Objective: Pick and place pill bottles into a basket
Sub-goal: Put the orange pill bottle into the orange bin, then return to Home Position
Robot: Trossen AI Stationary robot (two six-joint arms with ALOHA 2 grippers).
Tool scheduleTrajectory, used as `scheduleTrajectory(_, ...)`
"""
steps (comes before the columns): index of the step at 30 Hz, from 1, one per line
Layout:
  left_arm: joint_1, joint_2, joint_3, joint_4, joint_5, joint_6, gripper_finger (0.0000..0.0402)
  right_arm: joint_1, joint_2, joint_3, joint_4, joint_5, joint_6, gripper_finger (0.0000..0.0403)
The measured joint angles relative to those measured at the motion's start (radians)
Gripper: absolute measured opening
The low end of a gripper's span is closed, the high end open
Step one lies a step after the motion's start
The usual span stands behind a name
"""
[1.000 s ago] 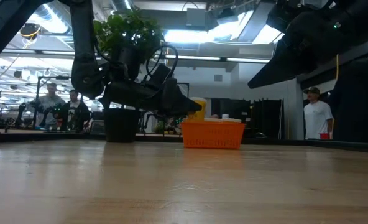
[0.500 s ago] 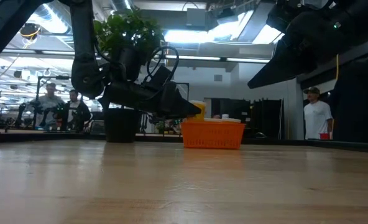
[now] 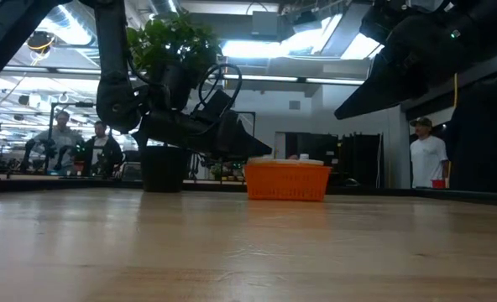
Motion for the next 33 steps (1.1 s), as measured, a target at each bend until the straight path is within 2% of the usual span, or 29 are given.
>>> scheduleTrajectory(20,0.000,-0.018,0.000,0.015,0.016,0.035,0.0237,0.000,0.000,0.000,0.000,0.000,0.000,0.0026)
scheduleTrajectory(28,0.000,-0.040,0.000,-0.082,-0.031,0.064,0.0237,0.000,0.000,0.000,0.000,0.000,-0.001,0.0026)
scheduleTrajectory(33,-0.008,-0.072,0.000,-0.086,-0.016,0.101,0.0215,0.000,0.000,0.000,0.001,0.000,-0.004,0.0025)
